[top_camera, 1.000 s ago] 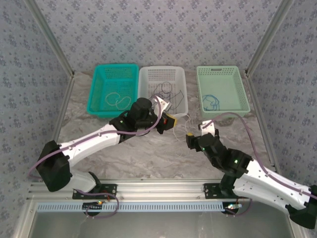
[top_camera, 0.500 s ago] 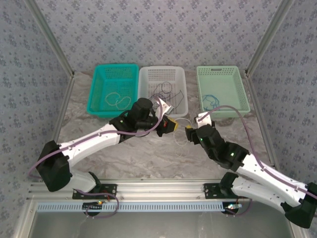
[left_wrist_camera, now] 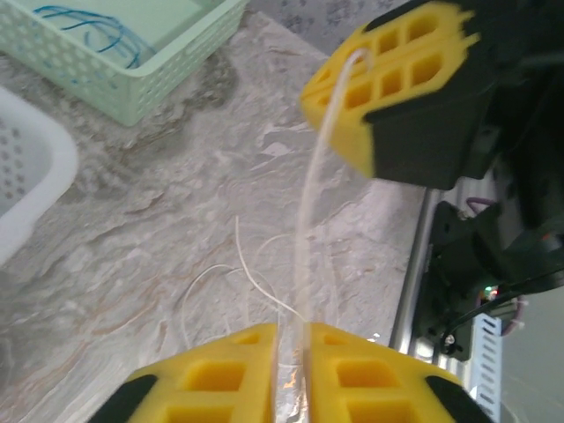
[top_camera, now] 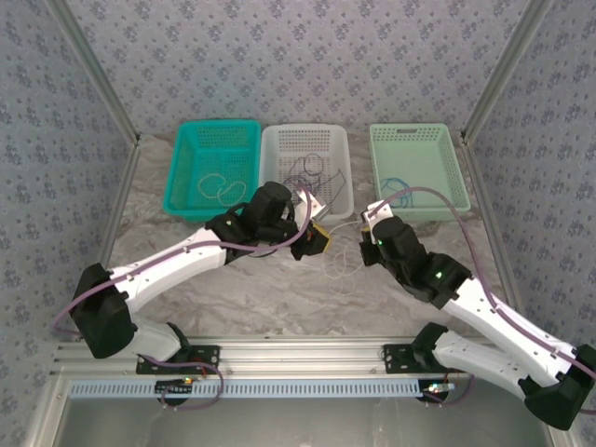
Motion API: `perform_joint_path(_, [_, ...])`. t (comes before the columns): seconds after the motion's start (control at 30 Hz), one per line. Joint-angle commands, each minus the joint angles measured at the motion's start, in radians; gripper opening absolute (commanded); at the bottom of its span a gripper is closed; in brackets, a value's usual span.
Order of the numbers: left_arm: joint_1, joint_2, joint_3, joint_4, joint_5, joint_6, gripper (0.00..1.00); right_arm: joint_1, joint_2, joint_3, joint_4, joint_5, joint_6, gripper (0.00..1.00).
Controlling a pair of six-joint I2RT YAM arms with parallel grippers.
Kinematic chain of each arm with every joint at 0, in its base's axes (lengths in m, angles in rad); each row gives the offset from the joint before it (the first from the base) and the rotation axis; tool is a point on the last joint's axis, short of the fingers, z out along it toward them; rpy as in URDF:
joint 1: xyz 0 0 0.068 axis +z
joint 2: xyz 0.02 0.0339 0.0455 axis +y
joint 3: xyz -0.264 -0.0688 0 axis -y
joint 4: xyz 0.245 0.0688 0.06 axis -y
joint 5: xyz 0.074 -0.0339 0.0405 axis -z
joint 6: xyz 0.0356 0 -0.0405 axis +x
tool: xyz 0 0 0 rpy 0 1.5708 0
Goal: Untangle the cables
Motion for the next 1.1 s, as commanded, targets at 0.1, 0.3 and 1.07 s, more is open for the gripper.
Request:
perform_joint_path(0.1, [-0.002, -0.026, -0.002, -0.009, -0.096, 0.002, 0.23, -0.034, -0.008, 0.049, -0.066, -0.052, 0.054, 0.0])
perform_joint_path(0.3, [-0.003, -0.052, -0.024, 0.012, -0.107, -0.009, 0.33, -0.054, 0.029, 0.065, -0.057, -0.074, 0.093, 0.0])
perform_joint_path(1.07, [-0.049, -0.097, -0.357, 0.859, -0.123, -0.916, 0.8, -0.027, 0.124, 0.081, 0.187, 0.246, 0.346, 0.0])
